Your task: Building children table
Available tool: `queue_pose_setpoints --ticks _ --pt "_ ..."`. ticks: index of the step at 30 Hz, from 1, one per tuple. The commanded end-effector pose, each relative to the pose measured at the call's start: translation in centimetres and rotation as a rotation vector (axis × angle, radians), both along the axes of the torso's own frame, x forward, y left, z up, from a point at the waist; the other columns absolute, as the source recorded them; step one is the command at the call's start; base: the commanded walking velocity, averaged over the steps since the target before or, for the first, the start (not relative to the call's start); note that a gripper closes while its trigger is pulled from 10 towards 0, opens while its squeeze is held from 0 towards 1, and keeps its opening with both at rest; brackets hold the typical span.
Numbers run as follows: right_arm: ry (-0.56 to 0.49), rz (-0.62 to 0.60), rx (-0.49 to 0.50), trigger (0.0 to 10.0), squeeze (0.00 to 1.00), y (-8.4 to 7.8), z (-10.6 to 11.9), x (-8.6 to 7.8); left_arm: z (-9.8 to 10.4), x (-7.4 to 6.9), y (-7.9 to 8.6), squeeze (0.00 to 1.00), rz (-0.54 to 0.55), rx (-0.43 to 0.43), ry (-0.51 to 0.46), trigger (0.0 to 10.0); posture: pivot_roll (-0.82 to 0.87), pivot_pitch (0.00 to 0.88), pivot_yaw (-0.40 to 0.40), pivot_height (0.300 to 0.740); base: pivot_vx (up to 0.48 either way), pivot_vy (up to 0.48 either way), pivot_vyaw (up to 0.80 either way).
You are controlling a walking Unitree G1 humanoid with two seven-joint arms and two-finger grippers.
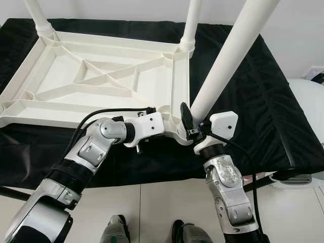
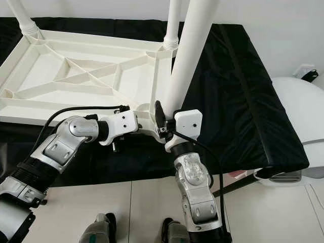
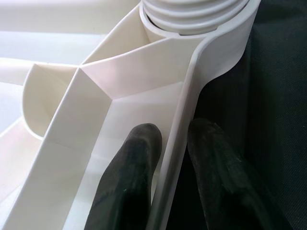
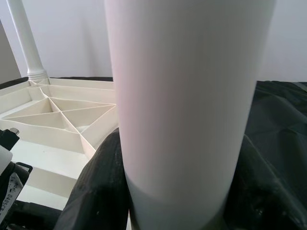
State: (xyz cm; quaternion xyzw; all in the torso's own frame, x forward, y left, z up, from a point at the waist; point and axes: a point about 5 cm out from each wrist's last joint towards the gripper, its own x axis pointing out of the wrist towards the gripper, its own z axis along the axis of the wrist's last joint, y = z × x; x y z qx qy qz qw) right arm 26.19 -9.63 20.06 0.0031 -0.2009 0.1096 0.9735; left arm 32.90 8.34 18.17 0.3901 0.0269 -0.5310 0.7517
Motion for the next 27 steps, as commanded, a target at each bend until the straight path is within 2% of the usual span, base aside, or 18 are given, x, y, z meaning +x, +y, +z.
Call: queue_pose_setpoints --ticks 1,14,15,20,21,27 --pt "0.104 -0.12 -0.019 10.0 0.0 -1.9 -2.0 0.2 -0.9 0.3 1.3 0.0 0.059 0.05 0.017 10.0 0.1 0.224 -0.031 0.74 0.0 0.0 0.0" --pt "0.101 -0.125 -0.017 10.0 0.0 -2.0 -1.9 0.2 -0.9 0.3 1.2 0.0 0.059 0.048 0.017 10.0 0.1 0.228 -0.032 0.74 0.0 0.0 0.0" --pt "0.096 -0.11 -0.014 10.0 1.0 -1.9 -1.8 0.2 -0.9 0.3 1.2 0.0 0.059 0.048 0.017 10.0 0.1 0.229 -0.033 0.74 0.0 0.0 0.0" --pt "0.064 -0.1 -0.02 10.0 1.0 -1.7 -1.4 0.1 -0.9 0.3 1.2 0.0 0.058 0.047 0.017 10.0 0.1 0.228 -0.034 0.74 0.0 0.0 0.0" --pt "0.053 -0.073 -0.016 10.0 0.0 -1.5 -1.2 0.0 -0.9 0.3 1.2 0.0 0.059 0.046 0.017 10.0 0.1 0.228 -0.036 0.74 0.0 0.0 0.0" --pt "0.033 -0.046 -0.015 10.0 0.0 -1.2 -0.9 -0.1 -0.9 0.4 1.2 0.0 0.064 0.043 0.016 10.0 0.1 0.228 -0.038 0.74 0.0 0.0 0.0"
